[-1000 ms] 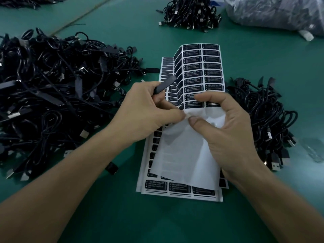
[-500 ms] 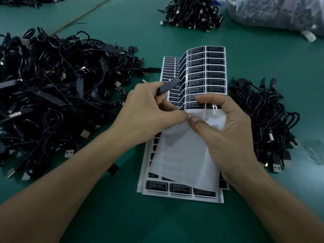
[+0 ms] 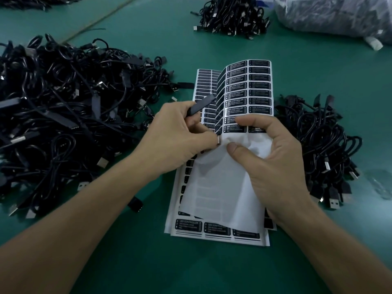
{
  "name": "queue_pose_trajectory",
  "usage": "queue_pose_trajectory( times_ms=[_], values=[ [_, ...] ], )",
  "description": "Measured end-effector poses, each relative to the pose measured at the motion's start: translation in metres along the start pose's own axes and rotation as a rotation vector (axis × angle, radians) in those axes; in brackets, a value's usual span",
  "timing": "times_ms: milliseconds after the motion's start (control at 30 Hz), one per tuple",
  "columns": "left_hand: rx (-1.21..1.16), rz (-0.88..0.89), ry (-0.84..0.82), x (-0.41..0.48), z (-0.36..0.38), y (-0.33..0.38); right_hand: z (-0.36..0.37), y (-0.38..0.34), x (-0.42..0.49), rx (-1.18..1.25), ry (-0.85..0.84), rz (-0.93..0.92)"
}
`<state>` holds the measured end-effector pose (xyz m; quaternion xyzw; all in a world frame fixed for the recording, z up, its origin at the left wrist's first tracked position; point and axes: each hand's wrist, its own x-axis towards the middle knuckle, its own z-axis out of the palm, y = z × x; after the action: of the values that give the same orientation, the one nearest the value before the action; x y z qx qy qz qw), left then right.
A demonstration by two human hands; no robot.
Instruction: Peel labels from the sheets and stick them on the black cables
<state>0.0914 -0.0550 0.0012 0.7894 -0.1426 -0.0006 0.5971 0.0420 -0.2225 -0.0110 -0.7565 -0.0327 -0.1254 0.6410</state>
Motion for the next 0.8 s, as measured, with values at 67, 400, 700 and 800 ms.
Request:
queue_pose_trajectory(
  times_ms=[67,400,700,800],
  values=[
    [-0.03,0.0,0.003,0.002,-0.001,-0.002,0.0,-0.001,0.0,-0.07,0.014,-0.03],
    [-0.321,-0.095,0.127,0.007,-0.009,0.002,-0.004,-0.005,-0.002,-0.439,-0.1,-0.025],
    [-0.291,-0.051,0.11,0.004,0.0,0.005,0.009,-0.007,-0.009,-0.863,-0.01,-0.245],
    [-0.255,-0.025,0.114,0.001,0.006,0.006,0.014,-0.009,-0.007,-0.746,0.022,-0.321]
  ],
)
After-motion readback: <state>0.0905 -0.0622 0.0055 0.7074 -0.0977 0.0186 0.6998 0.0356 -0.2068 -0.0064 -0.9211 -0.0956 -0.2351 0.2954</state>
